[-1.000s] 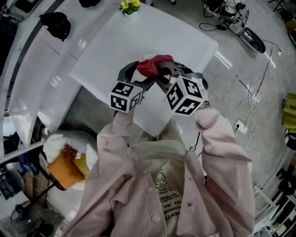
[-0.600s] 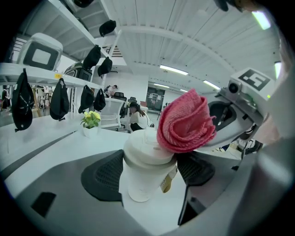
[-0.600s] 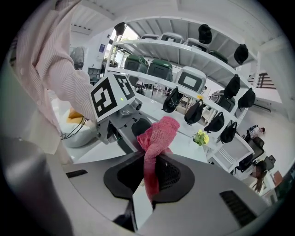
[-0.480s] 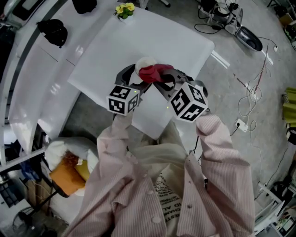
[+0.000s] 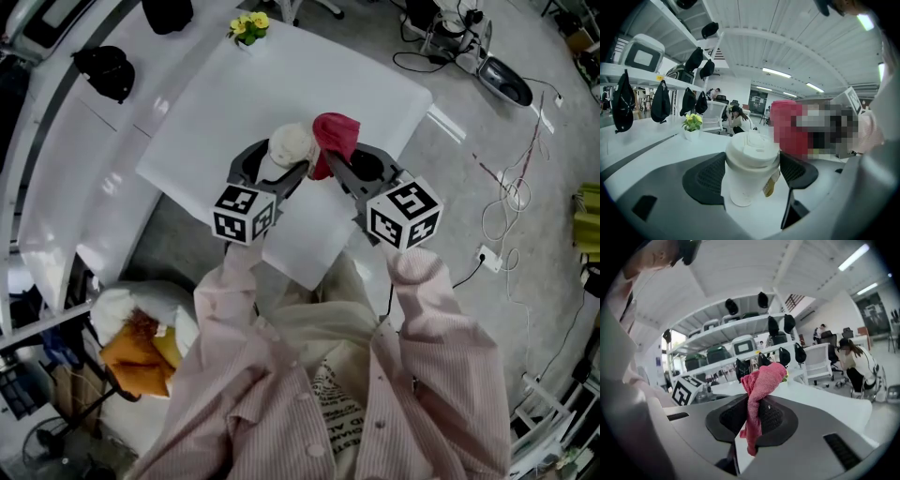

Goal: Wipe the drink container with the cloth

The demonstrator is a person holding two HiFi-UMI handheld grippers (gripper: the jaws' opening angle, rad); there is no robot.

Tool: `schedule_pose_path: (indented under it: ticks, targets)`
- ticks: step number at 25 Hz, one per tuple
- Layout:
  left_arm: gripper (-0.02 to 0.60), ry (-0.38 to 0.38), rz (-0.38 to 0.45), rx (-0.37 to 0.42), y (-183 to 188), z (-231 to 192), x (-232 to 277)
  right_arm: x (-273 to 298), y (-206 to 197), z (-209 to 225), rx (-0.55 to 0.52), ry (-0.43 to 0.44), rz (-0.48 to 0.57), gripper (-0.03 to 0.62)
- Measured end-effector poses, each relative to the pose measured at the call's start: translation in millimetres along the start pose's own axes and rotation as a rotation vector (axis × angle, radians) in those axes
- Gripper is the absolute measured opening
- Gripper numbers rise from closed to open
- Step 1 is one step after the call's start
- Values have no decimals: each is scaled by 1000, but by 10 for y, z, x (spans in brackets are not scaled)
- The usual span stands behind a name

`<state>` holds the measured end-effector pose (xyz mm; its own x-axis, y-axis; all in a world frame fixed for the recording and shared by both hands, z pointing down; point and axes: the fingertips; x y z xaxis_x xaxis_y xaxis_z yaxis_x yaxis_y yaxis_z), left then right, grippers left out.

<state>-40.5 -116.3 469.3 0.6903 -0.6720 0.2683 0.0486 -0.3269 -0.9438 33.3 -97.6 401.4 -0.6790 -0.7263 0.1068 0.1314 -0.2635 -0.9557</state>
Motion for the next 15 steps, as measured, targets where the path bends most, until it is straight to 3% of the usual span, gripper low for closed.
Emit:
schedule_pose_path:
  ticks: [5, 15]
  targets:
    - [365, 3, 6, -2, 7, -12, -3, 61, -99, 186, 239, -73, 70, 40]
    - [365, 12, 17, -5, 20, -66, 11, 293, -415, 278, 620, -97, 135, 40]
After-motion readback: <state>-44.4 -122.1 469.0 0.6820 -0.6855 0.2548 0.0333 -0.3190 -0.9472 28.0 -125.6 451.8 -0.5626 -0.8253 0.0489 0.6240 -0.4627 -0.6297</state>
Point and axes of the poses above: the fingertips, and each gripper's own axes: x forward along the fingers, z to its right, y out of its top, and after that the axes turned 9 degrees about z, right-handed
